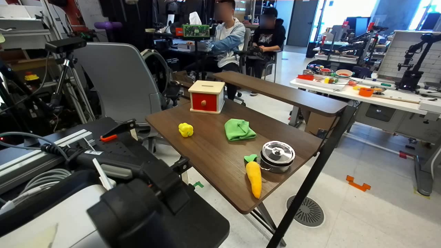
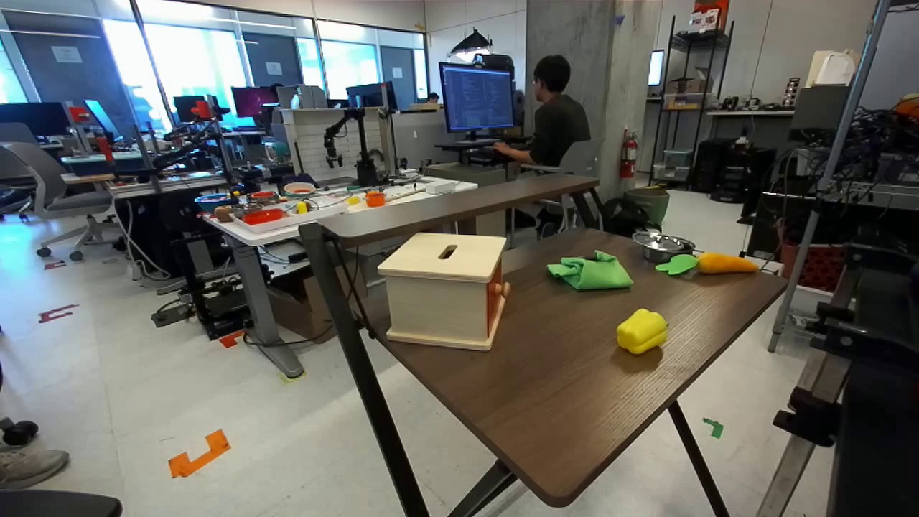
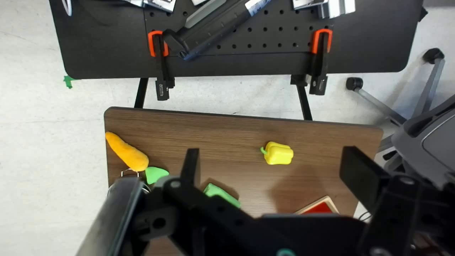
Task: Unfold the towel on the counter
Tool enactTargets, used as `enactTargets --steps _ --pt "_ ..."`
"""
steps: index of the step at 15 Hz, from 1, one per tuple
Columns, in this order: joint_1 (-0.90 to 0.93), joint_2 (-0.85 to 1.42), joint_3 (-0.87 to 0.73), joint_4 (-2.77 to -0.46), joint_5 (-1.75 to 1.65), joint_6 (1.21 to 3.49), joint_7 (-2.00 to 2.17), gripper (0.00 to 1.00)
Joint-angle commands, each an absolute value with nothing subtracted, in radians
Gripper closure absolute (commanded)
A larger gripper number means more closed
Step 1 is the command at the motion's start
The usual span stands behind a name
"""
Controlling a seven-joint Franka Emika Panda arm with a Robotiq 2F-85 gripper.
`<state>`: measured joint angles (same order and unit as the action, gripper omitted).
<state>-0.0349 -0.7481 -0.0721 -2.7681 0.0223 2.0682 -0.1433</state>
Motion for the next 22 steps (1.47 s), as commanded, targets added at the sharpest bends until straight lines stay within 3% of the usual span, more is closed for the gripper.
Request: enactTargets --steps 1,14,15,22 --pt "-0.073 -0.506 -0.094 -2.69 -0.002 2.222 -0.116 0.0" --pt "-0.105 0.266 -0.112 -2.033 0.182 2.156 0.077 0.0" --pt "-0.102 0.151 -0.112 -2.172 0.151 2.22 0.057 0.0" --pt "-0.098 0.269 -0.117 -2.055 0.133 2.182 0.09 0.0"
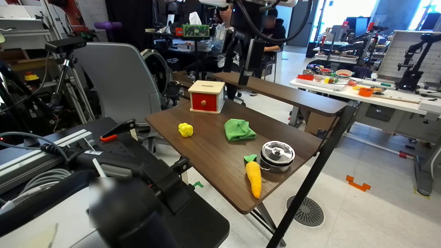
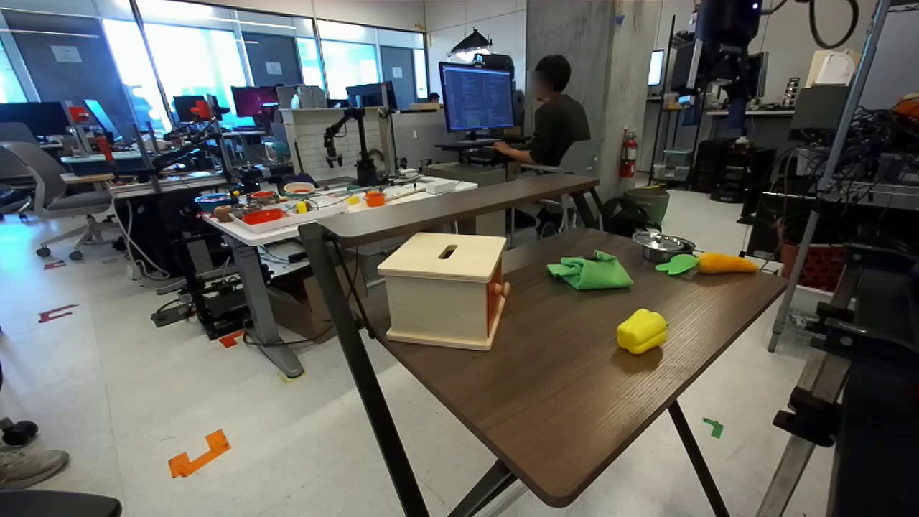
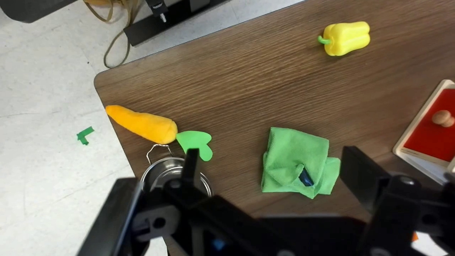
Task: Unfold the towel on the counter
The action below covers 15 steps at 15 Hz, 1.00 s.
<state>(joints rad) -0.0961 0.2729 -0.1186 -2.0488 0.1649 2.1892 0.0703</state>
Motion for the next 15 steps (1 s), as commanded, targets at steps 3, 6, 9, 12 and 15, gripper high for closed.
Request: enactTargets --steps 3,6,9,12,15 --pt "-0.092 0.286 -0.101 -2.061 0.118 2.212 0.048 0.0" --pt "-0.07 0.325 -0.074 -2.062 0.097 2.263 0.04 0.0" --pt "-0.056 0.391 -0.055 -2.051 0.082 2.325 0.039 0.0" --pt "-0.048 0.455 -0.055 -2.041 0.065 2.397 0.048 0.0" --pt "-0.044 0.513 -0.064 -2.019 0.054 2.46 0.065 0.0"
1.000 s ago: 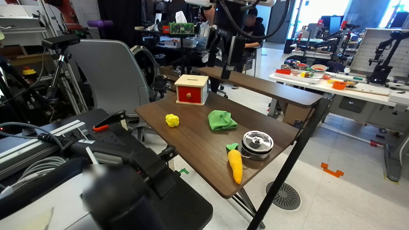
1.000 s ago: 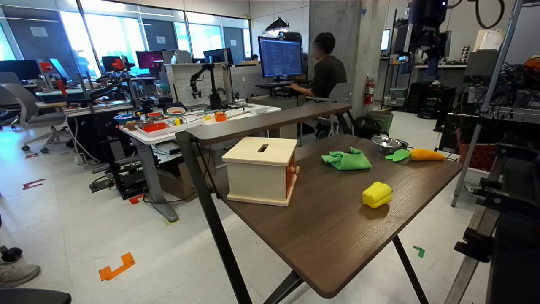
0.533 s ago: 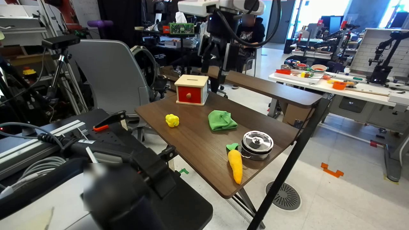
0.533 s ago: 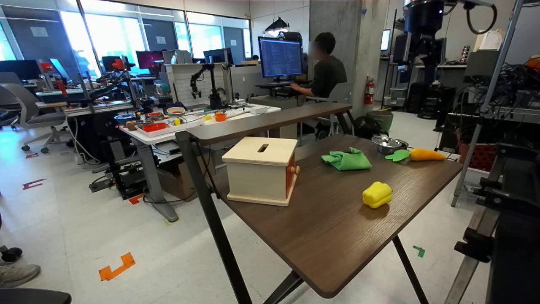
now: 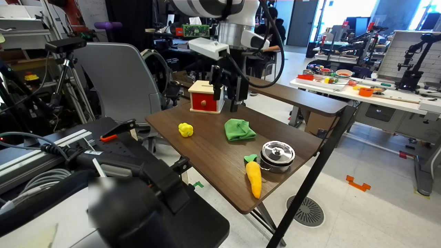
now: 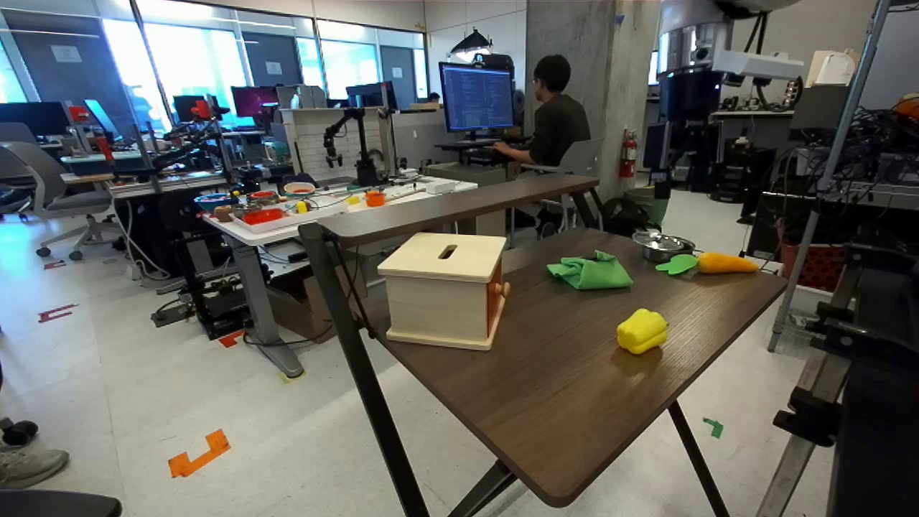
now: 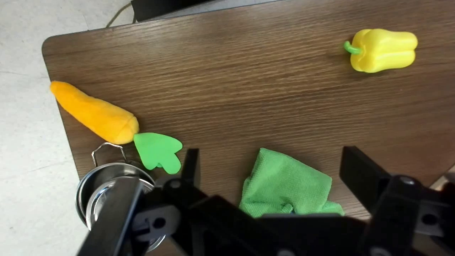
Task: Unfold the towel on the counter
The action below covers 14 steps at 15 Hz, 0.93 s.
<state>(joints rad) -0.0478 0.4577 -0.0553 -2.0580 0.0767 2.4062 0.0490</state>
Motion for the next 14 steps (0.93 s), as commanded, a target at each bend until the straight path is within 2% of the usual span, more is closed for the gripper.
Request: enactTargets --steps 1,7,14 --pt "-0.039 0.527 -0.07 -2.012 0.043 2.482 0.074 0.0" --pt "-0.004 0.599 -0.106 -1.972 -0.017 2.594 0.143 0.0" --pt "0.01 0.675 -0.1 -1.898 -0.01 2.596 0.149 0.0"
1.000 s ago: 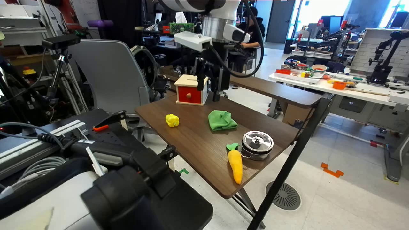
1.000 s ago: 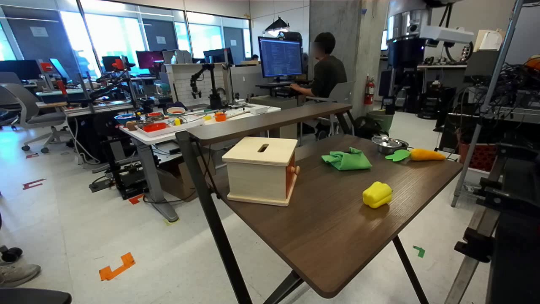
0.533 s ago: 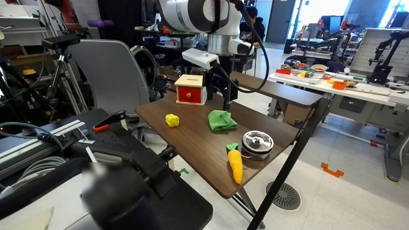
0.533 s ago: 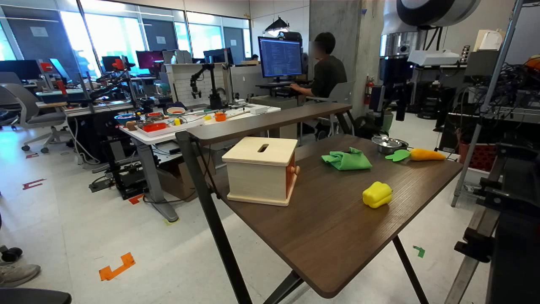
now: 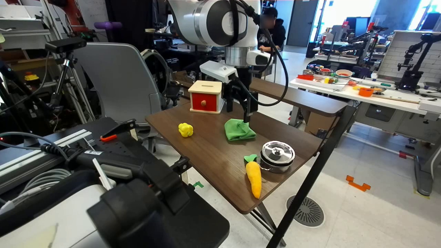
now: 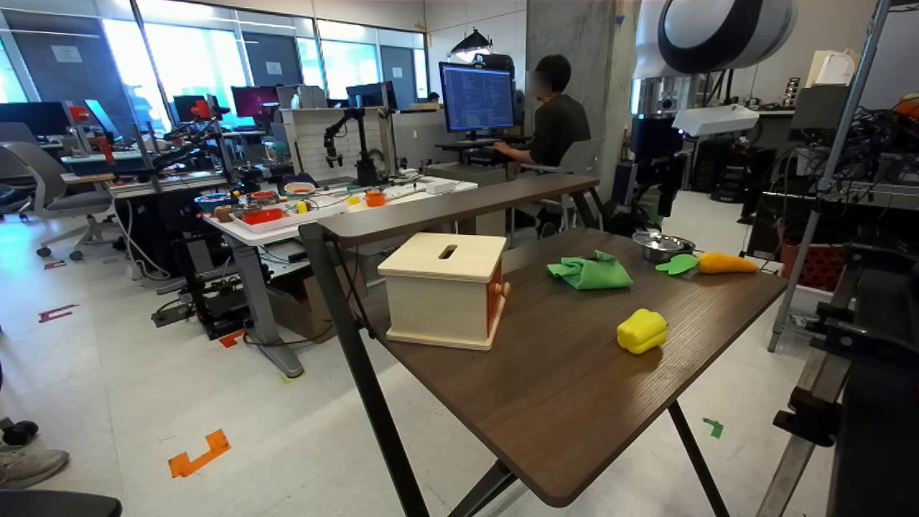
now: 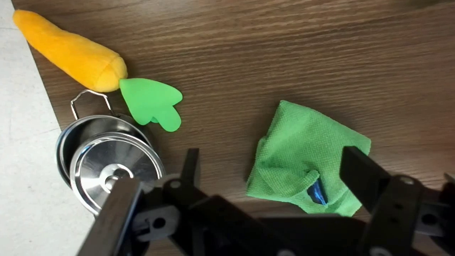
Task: Unfold the towel on the counter
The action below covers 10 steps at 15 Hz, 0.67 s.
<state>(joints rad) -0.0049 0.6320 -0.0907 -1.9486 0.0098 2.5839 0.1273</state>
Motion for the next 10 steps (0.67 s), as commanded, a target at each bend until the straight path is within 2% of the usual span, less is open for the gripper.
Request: enactTargets --steps 1,10 --pt "0.012 0.689 -0.099 -1.883 -0.009 2.594 0.148 0.0" --pt "0.001 0.797 -0.085 -1.773 0.009 2.577 0.135 0.0"
